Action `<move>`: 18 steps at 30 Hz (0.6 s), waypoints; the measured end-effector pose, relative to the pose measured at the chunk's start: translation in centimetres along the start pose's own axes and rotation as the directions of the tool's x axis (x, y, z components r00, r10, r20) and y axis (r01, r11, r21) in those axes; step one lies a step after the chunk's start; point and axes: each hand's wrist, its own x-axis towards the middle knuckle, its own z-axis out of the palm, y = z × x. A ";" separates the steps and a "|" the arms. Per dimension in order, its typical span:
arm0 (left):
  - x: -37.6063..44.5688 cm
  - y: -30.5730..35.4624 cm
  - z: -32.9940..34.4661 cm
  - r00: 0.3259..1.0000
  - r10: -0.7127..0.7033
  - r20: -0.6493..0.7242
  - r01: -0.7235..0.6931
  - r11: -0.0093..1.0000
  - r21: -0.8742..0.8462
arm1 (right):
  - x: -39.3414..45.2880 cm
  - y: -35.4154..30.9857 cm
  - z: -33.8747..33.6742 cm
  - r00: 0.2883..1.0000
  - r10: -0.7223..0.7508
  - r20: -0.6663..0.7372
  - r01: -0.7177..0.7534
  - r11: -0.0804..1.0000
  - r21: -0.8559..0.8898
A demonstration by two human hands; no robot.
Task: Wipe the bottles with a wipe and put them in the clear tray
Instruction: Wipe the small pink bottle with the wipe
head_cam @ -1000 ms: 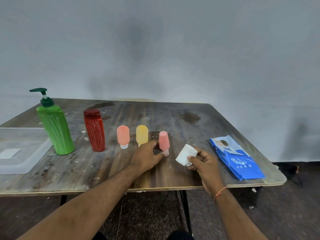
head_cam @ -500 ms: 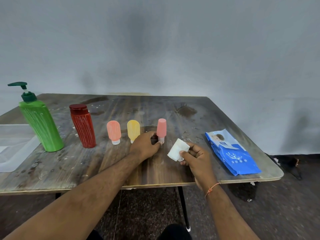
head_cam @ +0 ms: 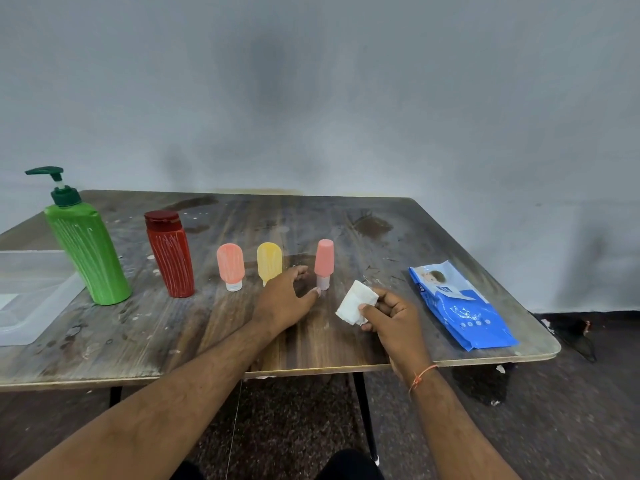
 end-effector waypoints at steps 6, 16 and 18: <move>2.2 2.8 -0.2 1.000 -0.012 -0.012 0.010 0.993 -0.118 | -0.1 -0.3 0.0 1.000 -0.005 0.006 0.005 1.000 -0.010; 0.1 2.2 -2.0 0.998 -0.062 -0.014 0.056 0.961 -0.269 | 0.7 0.2 0.1 1.000 -0.006 0.006 0.007 0.997 -0.077; -1.5 1.6 -3.3 0.999 -0.040 0.005 0.039 0.952 -0.305 | 0.9 0.1 0.5 1.000 0.005 0.007 -0.004 0.995 -0.100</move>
